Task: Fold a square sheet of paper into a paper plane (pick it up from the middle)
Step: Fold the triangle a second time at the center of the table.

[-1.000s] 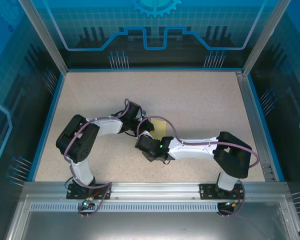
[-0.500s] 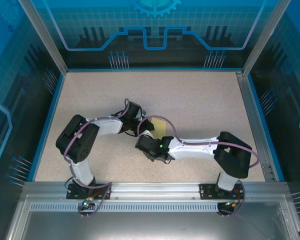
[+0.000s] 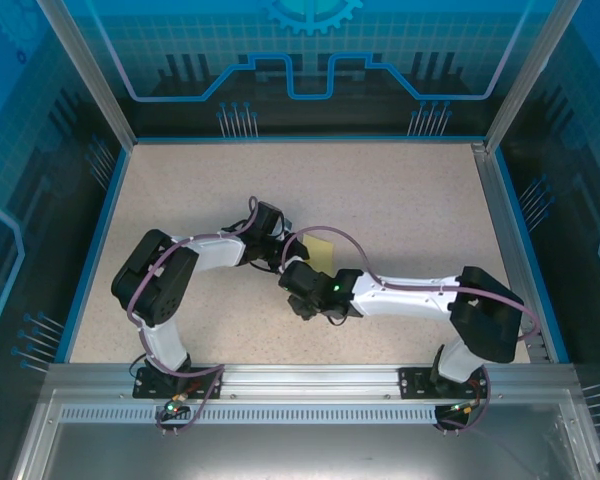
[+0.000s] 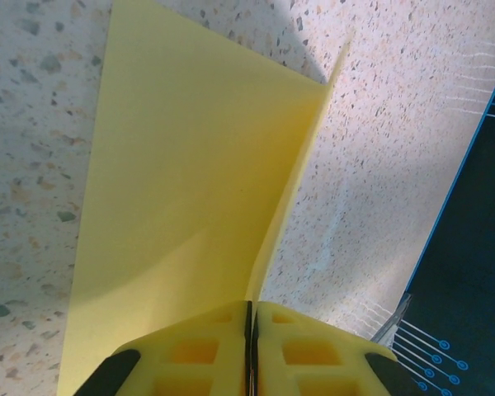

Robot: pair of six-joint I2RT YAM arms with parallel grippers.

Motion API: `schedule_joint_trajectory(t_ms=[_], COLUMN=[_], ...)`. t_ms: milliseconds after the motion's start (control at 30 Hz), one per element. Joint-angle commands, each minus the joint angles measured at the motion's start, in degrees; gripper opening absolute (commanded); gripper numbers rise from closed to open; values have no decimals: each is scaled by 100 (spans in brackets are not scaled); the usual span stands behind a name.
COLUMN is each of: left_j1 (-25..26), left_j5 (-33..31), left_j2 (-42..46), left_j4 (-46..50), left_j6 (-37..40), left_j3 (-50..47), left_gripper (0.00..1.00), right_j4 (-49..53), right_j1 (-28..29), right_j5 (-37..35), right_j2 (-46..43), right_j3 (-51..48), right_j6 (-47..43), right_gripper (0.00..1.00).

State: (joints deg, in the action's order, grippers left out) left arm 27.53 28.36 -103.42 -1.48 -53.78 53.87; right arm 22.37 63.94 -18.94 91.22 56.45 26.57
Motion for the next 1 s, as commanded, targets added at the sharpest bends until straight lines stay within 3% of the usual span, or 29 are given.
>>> schedule_joint_trajectory(t_ms=[0, 67, 167, 367, 533, 800, 967], left_j1=[-37, -33, -36, -36, -35, -29, -38], left_j5=[150, 144, 169, 170, 171, 170, 140], left_j2=[204, 207, 208, 208, 194, 190, 231], left_j4=[165, 177, 173, 173, 200, 209, 211], left_j6=[-65, -72, -96, -102, -81, -80, -85], left_j3=[150, 164, 168, 177, 197, 203, 195], left_gripper=[11, 11, 11, 11, 11, 11, 11], right_j4=[-242, -194, -63, 394, 342, 408, 313], right_j1=[-56, -48, -16, 160, 225, 215, 165], right_j5=[300, 257, 150, -558, -861, -1030, -955], right_j2=[-226, -200, -7, 594, 574, 476, 332], right_j3=[-135, -118, 10, 460, 430, 367, 268], right_j6=[34, -7, -98, -82, 23, 39, 29], right_gripper=[41, 54, 60, 60, 50, 20, 8])
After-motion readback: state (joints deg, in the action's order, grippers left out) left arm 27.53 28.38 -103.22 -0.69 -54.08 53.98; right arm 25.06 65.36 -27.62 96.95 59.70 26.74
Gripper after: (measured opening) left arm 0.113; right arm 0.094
